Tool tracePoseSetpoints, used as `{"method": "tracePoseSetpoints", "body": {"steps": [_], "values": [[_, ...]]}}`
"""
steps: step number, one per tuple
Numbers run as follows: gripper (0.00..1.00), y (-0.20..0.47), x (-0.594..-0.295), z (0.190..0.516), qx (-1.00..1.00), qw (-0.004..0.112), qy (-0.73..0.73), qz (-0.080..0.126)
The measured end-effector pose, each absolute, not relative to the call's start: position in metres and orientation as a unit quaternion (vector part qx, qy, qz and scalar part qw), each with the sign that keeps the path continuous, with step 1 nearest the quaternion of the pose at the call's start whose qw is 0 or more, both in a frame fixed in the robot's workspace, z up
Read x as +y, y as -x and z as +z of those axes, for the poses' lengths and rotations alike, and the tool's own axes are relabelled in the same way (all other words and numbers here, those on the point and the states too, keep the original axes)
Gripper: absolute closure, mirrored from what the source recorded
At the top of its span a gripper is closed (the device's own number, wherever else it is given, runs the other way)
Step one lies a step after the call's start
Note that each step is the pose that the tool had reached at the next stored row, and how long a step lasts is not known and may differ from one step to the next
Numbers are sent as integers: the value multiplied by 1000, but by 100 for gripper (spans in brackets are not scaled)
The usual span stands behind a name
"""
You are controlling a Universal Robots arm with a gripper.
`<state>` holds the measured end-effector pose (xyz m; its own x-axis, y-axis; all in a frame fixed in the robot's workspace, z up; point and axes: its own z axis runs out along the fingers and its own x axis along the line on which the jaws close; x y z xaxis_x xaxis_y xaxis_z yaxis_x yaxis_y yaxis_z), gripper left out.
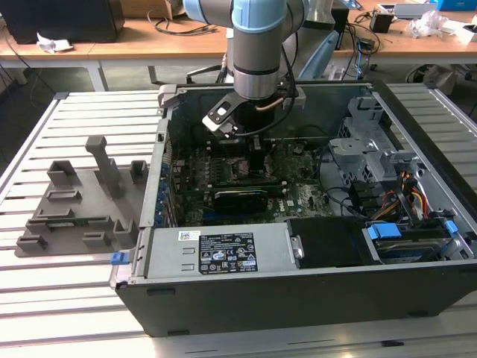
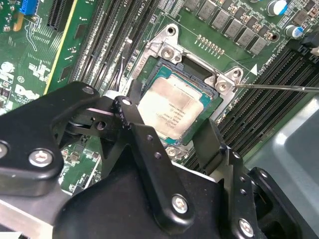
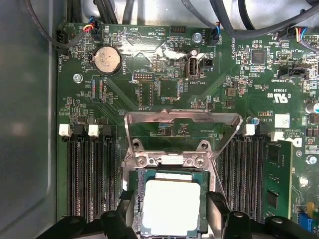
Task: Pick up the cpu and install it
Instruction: 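Place the cpu into insertion slot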
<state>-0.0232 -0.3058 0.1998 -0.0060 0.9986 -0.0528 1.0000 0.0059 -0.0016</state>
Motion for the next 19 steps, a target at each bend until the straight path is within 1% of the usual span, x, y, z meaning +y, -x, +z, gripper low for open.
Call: {"method": "tracePoseSetpoints", "body": {"steps": [4,10,14,18,19], "values": [[32,23,-302,200,715,18,-699,-19],[32,23,-305,200,716,20,-697,-20],[32,23,-305,197,717,17,-697,-18],[32,23,-305,197,717,17,-697,-18],[33,23,-305,197,717,17,-697,-18]]}}
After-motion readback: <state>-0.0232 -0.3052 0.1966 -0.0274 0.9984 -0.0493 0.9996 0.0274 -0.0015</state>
